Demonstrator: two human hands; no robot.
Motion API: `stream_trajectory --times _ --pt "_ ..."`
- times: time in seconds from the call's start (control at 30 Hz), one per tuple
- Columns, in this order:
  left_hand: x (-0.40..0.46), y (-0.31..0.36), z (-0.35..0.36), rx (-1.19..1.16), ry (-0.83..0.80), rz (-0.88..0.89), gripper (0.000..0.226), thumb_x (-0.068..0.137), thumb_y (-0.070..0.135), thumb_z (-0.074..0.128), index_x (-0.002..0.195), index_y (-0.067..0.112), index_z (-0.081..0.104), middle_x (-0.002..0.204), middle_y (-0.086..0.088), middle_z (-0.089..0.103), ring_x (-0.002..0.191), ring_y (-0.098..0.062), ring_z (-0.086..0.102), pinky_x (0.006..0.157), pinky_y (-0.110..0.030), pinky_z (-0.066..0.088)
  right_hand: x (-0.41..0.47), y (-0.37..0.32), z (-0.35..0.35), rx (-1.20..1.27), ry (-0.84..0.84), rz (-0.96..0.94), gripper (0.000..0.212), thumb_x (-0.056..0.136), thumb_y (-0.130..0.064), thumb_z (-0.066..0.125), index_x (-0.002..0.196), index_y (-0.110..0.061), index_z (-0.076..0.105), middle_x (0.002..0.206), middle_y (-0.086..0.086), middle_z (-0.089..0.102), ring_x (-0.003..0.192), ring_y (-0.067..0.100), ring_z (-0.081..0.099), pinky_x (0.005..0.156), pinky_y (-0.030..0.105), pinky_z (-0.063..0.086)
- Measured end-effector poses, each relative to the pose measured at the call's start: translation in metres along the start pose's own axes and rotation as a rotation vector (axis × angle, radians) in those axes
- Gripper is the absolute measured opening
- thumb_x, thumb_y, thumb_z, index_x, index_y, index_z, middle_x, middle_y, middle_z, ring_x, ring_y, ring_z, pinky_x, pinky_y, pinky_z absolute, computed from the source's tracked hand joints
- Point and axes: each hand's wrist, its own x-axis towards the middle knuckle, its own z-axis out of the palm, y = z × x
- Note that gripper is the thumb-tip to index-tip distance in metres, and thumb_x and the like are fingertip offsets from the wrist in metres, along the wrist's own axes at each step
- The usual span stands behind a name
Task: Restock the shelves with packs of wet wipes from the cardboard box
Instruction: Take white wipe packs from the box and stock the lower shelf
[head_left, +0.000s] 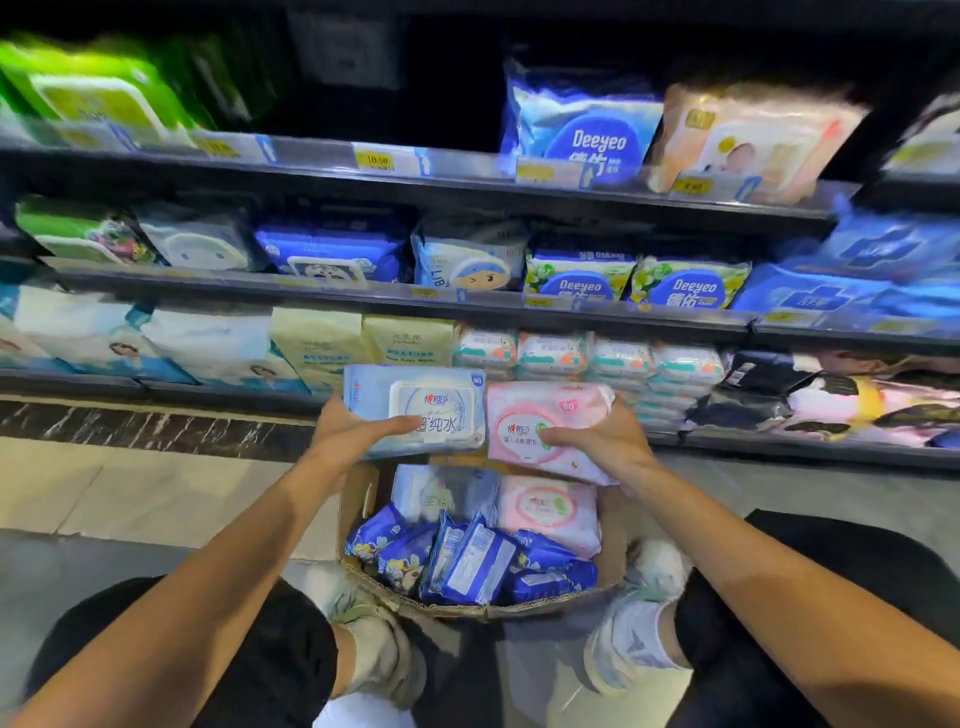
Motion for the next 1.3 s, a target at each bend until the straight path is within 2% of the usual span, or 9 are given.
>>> stream_trajectory --times 0.1,0.2,0.3,0.4,0.6,0.73,0.93,1.1,1.3 --pt "-0.016 0.037 -0.015 -0.039 0.003 0.076 0.065 0.060 0.021 0.095 0.115 0.020 0.060 0.099 0.007 0.067 0.092 -0.007 0.061 0.067 -0.023 0.048 -0.021 -0.041 -0.022 0.038 0.023 -0.091 0.044 0.061 -0.014 0.095 0.094 -0.017 0.066 0.085 -0.010 0.071 0.073 -0.002 0.068 0.056 0.012 0.049" --pt "-0.024 0.075 -0.032 -0.075 0.002 0.184 0.076 0.056 0.022 0.096 0.122 0.021 0.058 0.108 0.006 0.070 0.097 -0.005 0.064 0.072 -0.023 0.052 -0.036 -0.076 -0.045 0.051 0.060 -0.200 0.065 0.054 -0.019 0.098 0.108 -0.017 0.063 0.097 -0.008 0.072 0.087 0.004 0.068 0.063 0.016 0.050" --pt "-0.037 0.125 -0.047 -0.159 0.006 0.299 0.071 0.058 0.012 0.094 0.119 0.023 0.060 0.108 0.009 0.072 0.095 -0.003 0.067 0.071 -0.017 0.051 -0.052 -0.121 -0.069 0.082 0.087 -0.296 0.062 0.056 -0.011 0.097 0.108 -0.017 0.063 0.097 -0.007 0.072 0.077 -0.007 0.067 0.059 0.007 0.049" --pt "-0.047 0.171 -0.062 -0.210 -0.021 0.387 0.066 0.065 0.006 0.090 0.121 0.023 0.059 0.108 0.009 0.072 0.089 0.003 0.068 0.069 -0.013 0.051 -0.066 -0.165 -0.091 0.126 0.087 -0.396 0.066 0.056 -0.011 0.097 0.112 -0.018 0.063 0.101 -0.006 0.074 0.080 -0.006 0.070 0.067 0.013 0.056" --pt "-0.055 0.231 -0.093 -0.256 0.022 0.500 0.062 0.064 0.006 0.090 0.114 0.026 0.060 0.103 0.010 0.071 0.080 0.010 0.068 0.063 -0.009 0.051 -0.082 -0.233 -0.107 0.170 0.120 -0.553 0.062 0.059 -0.004 0.094 0.112 -0.014 0.063 0.096 -0.004 0.074 0.072 -0.005 0.070 0.057 0.008 0.050" --pt "-0.053 0.247 -0.112 -0.278 0.040 0.514 0.075 0.052 0.015 0.095 0.120 0.019 0.062 0.105 0.002 0.075 0.092 -0.008 0.072 0.085 -0.031 0.057 -0.080 -0.255 -0.105 0.172 0.122 -0.584 0.062 0.055 -0.007 0.096 0.107 -0.017 0.065 0.091 -0.004 0.077 0.080 0.008 0.074 0.060 0.015 0.054" --pt "-0.047 0.261 -0.128 -0.270 0.041 0.512 0.104 0.021 0.049 0.100 0.115 0.027 0.062 0.105 0.001 0.076 0.097 -0.015 0.072 0.084 -0.035 0.057 -0.075 -0.278 -0.092 0.168 0.105 -0.602 0.051 0.058 -0.006 0.095 0.098 -0.018 0.065 0.086 -0.007 0.075 0.066 -0.004 0.070 0.053 0.009 0.050" --pt "-0.038 0.260 -0.132 -0.248 0.047 0.487 0.082 0.038 0.031 0.098 0.111 0.029 0.061 0.104 0.001 0.073 0.098 -0.016 0.070 0.077 -0.030 0.056 -0.054 -0.278 -0.072 0.140 0.045 -0.543 0.064 0.053 -0.022 0.098 0.108 -0.016 0.068 0.091 -0.006 0.077 0.078 0.004 0.074 0.065 0.018 0.056" --pt "-0.006 0.244 -0.151 -0.226 0.067 0.470 0.094 0.036 0.032 0.101 0.120 0.025 0.060 0.111 0.000 0.073 0.103 -0.019 0.069 0.080 -0.033 0.057 -0.023 -0.291 -0.034 0.176 0.014 -0.494 0.058 0.058 -0.015 0.096 0.108 -0.009 0.068 0.092 -0.001 0.077 0.073 0.002 0.073 0.054 0.011 0.051"
